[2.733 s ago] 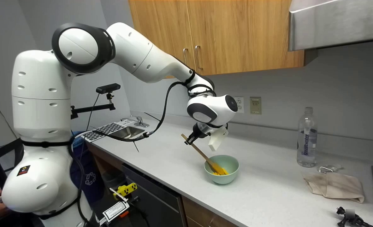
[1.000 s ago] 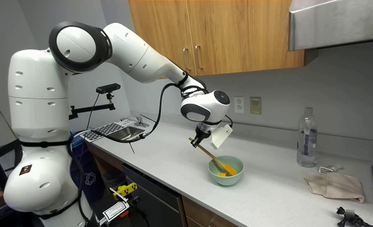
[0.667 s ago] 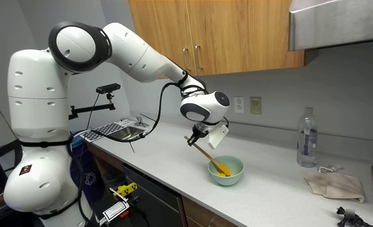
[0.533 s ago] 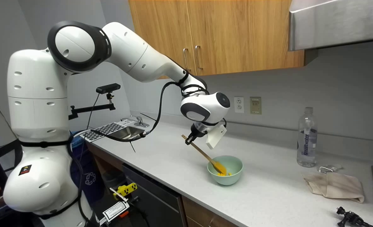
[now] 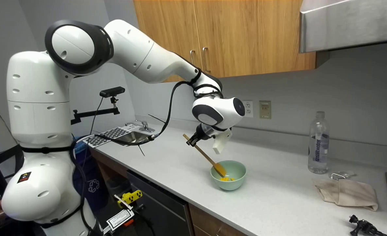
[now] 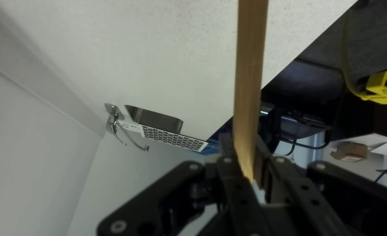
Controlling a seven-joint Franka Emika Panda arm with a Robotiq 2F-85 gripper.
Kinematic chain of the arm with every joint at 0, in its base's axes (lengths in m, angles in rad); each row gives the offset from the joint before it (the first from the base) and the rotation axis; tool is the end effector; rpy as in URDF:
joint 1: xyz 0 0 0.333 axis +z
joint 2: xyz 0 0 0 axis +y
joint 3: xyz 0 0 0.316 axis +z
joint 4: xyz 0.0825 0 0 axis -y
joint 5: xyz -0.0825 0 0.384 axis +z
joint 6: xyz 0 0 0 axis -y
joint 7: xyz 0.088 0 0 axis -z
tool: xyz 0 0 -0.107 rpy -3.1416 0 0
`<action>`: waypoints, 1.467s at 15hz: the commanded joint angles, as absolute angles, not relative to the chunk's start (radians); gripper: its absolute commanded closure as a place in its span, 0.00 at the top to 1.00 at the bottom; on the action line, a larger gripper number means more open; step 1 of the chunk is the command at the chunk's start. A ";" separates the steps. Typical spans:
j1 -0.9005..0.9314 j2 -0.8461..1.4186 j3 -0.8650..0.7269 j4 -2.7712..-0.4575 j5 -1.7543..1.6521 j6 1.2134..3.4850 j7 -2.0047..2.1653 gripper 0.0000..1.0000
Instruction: Use the object to mix the contents in the bowl
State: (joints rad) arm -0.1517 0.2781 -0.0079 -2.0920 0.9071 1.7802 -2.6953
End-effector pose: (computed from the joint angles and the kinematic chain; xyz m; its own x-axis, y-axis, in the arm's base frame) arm 0.5344 -0.0171 0.2816 -0.3826 0.4821 0.7881 0.9097 0.3456 0.2302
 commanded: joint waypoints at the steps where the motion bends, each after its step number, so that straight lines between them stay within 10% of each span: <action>1: -0.165 0.292 -0.035 -2.065 0.930 1.727 -2.724 0.04; 22: -0.117 0.307 -0.034 -2.095 0.776 1.980 -2.654 0.04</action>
